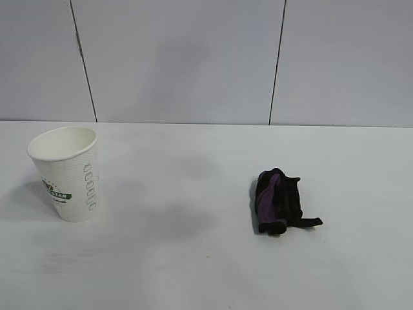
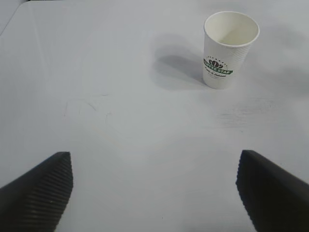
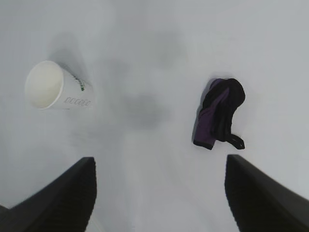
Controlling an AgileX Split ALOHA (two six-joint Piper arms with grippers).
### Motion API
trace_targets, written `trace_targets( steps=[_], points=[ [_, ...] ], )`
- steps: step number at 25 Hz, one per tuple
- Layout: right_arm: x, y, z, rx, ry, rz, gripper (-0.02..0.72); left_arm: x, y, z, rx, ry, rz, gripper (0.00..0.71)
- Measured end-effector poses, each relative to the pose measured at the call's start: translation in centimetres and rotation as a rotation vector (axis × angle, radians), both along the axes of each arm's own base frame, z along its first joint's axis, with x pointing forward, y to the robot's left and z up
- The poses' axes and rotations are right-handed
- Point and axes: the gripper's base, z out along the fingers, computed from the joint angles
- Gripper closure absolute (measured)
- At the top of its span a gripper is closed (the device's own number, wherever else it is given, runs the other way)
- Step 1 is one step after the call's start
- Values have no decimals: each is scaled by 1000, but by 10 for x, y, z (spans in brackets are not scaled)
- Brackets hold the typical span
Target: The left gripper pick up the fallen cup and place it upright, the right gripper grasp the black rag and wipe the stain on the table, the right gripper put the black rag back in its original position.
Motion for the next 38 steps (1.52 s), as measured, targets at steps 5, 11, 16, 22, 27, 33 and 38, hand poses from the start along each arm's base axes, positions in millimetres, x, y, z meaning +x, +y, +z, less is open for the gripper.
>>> trace_targets(
  steps=[5, 11, 16, 22, 27, 33, 38],
  points=[
    [-75, -26, 36, 66, -173, 4, 189, 0, 0, 0, 0, 0, 0, 51],
    [-160, -57, 44, 129, -353, 5, 189, 0, 0, 0, 0, 0, 0, 51],
    [-209, -74, 23, 158, -432, 5, 189, 0, 0, 0, 0, 0, 0, 51],
    [-232, -85, -9, 146, -451, -9, 189, 0, 0, 0, 0, 0, 0, 51],
    [-227, -91, -36, 42, -426, -109, 189, 0, 0, 0, 0, 0, 0, 51],
    [-217, -97, -75, -96, -358, -245, 189, 0, 0, 0, 0, 0, 0, 51],
    [-220, -100, -112, -143, -372, -321, 189, 0, 0, 0, 0, 0, 0, 51]
  ],
)
